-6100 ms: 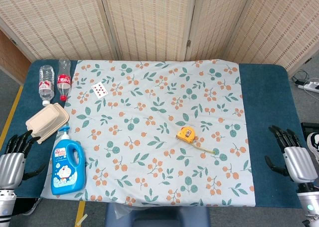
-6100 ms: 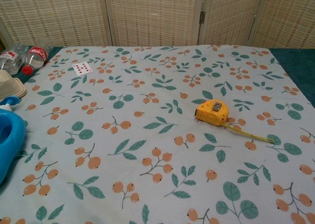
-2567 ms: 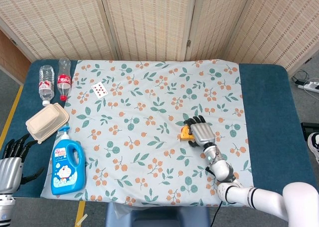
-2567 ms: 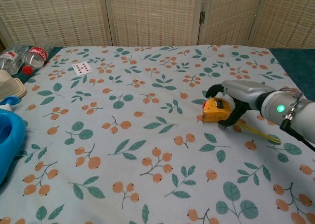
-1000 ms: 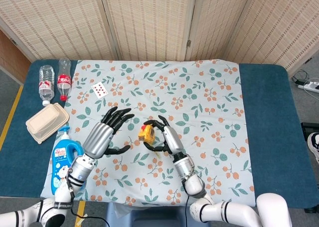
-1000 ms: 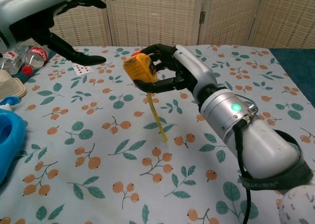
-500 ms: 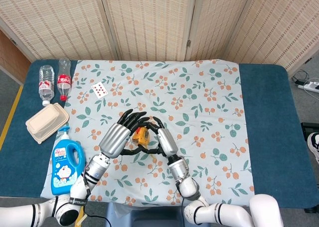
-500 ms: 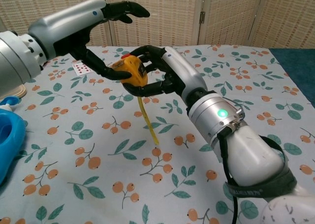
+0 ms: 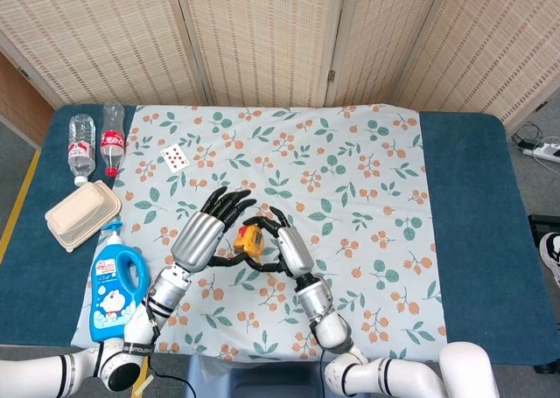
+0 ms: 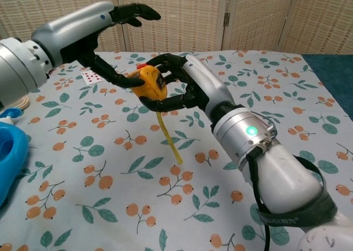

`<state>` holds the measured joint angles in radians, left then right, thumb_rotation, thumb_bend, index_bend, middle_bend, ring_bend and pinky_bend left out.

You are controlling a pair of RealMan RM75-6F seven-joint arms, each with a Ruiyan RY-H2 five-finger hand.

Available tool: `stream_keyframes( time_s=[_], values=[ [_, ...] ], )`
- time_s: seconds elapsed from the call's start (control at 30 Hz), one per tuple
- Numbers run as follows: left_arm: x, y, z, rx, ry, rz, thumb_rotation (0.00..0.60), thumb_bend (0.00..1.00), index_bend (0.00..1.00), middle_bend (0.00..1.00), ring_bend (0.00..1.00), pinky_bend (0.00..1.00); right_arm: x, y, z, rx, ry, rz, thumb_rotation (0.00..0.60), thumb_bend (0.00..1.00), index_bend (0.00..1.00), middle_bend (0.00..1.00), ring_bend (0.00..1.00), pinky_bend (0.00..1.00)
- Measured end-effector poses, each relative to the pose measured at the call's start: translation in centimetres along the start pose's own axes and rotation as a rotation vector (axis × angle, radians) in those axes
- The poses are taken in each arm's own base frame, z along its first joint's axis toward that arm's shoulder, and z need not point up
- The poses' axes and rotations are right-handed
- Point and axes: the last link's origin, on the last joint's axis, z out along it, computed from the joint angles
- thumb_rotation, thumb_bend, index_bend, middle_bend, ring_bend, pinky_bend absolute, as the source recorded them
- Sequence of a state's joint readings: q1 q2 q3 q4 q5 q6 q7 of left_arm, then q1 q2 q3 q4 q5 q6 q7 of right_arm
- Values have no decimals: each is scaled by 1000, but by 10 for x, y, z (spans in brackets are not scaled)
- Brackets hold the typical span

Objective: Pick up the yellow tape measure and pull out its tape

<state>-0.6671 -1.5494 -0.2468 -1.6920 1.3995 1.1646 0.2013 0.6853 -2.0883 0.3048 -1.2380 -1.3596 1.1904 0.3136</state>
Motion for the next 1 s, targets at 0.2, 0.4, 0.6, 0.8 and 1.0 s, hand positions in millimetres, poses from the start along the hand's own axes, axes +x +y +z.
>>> stream_keyframes(
  time_s=[0.2,0.4,0.6,0.8,1.0],
  values=[
    [0,-1,-2,-2,-4,10,600,455,183,122,124,0,1,0,-1,-3,-2,-7,600,349,598,485,332,26],
    [-1,-2,-4,-4,-3,10,600,557,194,122,124,0,2,1,-1,-10,1,-15,600,348,598,485,332,26],
    [0,-4,-6,-2,3,21,600,597,214,122,124,0,3,3,-1,-19,1,-16,600,349,598,484,332,25],
    [0,-5,-7,1,5,32,600,619,232,122,124,0,4,4,1,-23,4,-16,600,349,598,484,332,25],
    [-2,-7,-8,5,-3,30,600,624,286,122,123,0,3,5,1,-28,4,-16,600,349,598,484,331,25]
  ],
)
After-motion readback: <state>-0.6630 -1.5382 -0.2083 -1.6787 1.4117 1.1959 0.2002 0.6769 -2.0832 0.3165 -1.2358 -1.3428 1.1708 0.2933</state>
